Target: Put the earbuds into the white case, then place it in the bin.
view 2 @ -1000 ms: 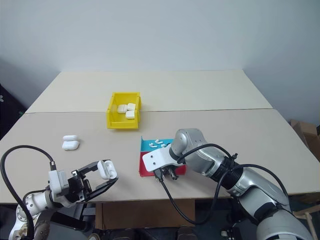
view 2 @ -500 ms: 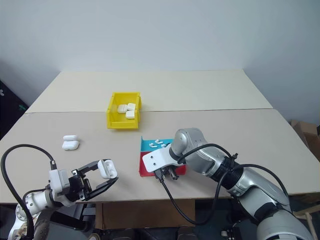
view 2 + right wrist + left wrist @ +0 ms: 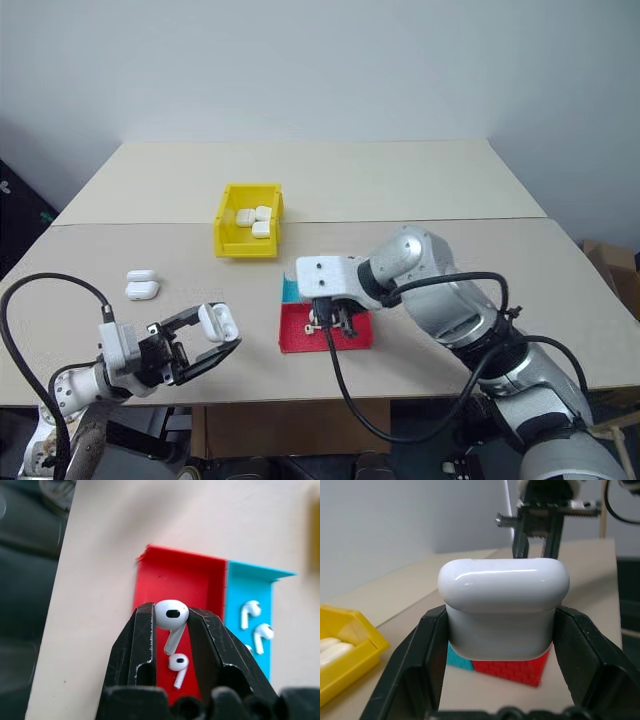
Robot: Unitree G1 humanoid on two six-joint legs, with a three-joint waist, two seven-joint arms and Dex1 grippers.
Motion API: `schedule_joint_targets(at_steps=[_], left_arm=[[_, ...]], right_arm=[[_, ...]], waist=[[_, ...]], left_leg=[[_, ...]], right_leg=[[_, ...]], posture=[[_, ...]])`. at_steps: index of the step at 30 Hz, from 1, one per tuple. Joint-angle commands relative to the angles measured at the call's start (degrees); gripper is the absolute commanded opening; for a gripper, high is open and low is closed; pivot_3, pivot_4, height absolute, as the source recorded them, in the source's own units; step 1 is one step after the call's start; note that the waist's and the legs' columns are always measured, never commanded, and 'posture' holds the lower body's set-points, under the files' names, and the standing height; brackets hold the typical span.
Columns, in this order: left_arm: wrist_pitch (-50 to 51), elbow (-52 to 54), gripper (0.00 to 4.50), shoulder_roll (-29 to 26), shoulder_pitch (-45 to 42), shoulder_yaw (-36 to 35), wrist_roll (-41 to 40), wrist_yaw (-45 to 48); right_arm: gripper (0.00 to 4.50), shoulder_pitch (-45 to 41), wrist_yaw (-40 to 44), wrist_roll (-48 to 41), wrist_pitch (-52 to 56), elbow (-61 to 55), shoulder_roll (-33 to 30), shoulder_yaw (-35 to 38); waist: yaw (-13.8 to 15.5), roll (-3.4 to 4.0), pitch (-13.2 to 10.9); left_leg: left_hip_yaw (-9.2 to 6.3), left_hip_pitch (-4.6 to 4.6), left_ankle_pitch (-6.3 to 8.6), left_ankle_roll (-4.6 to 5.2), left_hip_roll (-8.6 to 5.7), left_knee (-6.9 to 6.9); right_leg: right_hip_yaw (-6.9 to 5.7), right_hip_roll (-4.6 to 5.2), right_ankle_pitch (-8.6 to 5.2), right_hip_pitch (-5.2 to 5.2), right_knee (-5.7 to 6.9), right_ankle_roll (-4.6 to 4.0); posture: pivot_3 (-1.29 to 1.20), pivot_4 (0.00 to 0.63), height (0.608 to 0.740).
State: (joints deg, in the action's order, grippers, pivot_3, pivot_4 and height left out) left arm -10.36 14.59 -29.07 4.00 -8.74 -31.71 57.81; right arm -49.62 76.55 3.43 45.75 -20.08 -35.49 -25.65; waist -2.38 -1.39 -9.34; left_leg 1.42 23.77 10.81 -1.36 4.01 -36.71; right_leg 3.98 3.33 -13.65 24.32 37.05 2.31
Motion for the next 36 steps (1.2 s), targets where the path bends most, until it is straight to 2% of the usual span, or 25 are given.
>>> schedule_joint_targets(at_steps=[1, 8, 13, 15, 20, 32, 36], left_arm=[[2.09, 4.93, 2.79, 1.28, -2.31, 1.03, -2.29, -2.54], [1.71, 4.87, 2.79, 3.47, -4.60, 3.20, -0.42, -3.30], [1.97, 4.89, 2.79, 6.11, -7.83, 5.49, 0.26, -4.82], [1.98, 4.67, 2.79, 6.93, -9.11, 6.17, 0.07, -4.97], [1.46, 2.69, 2.79, 9.26, -11.33, 6.33, -2.40, -3.71], [3.11, -2.46, 2.79, 9.25, -13.47, 6.97, -3.93, 1.99], [3.79, -2.72, 2.79, 9.06, -13.19, 7.05, -3.75, 2.75]], right_arm=[[1.07, 1.07, -3.24, -3.65, 0.79, -2.91, -0.23, 6.07], [1.07, 3.01, -8.68, -11.96, -4.07, -4.29, 1.54, 16.23], [1.07, 9.19, -11.99, -14.26, -18.83, -4.90, 3.59, 19.57], [1.07, 10.56, -12.86, -14.62, -21.54, -5.06, 3.49, 19.47], [1.07, 11.25, -15.93, -14.89, -22.76, -4.93, 3.18, 19.32], [1.07, 11.63, -24.01, -17.59, -23.55, -6.10, 5.72, 21.12], [1.07, 10.86, -26.16, -23.82, -22.34, -5.87, 8.53, 24.72]], waist=[[0.05, 0.00, 0.00], [-0.12, -0.01, -0.01], [0.03, -0.02, -0.01], [0.06, -0.04, -0.02], [-0.15, -0.04, -0.02], [-0.01, -0.04, -0.02], [-0.10, -0.04, -0.02]], left_leg=[[0.00, 0.00, 0.00, 0.00, 0.00, 0.00], [-0.02, -0.01, 0.00, 0.00, -0.01, 0.02], [-0.04, -0.01, 0.00, 0.00, -0.02, 0.02], [-0.04, -0.01, 0.00, 0.00, -0.03, 0.02], [-0.06, -0.04, -0.01, 0.01, -0.03, 0.02], [-0.07, -0.01, -0.01, 0.01, -0.03, 0.02], [-0.07, -0.02, -0.01, 0.01, -0.03, 0.02]], right_leg=[[0.00, 0.00, 0.00, -0.01, -0.01, 0.01], [0.01, -0.03, 0.00, -0.02, -0.01, 0.02], [0.00, -0.03, -0.05, -0.07, -0.04, 0.12], [0.01, -0.02, -0.09, -0.08, -0.05, 0.20], [0.01, -0.05, -0.10, -0.09, -0.02, 0.25], [0.02, -0.04, -0.10, -0.09, -0.04, 0.25], [0.02, -0.04, -0.10, -0.10, -0.04, 0.25]], posture=[[0.00, 0.150, 0.740], [0.00, 0.150, 0.740], [0.00, 0.150, 0.740], [0.00, 0.150, 0.740], [0.00, 0.150, 0.740], [0.00, 0.150, 0.740], [0.00, 0.150, 0.740]])
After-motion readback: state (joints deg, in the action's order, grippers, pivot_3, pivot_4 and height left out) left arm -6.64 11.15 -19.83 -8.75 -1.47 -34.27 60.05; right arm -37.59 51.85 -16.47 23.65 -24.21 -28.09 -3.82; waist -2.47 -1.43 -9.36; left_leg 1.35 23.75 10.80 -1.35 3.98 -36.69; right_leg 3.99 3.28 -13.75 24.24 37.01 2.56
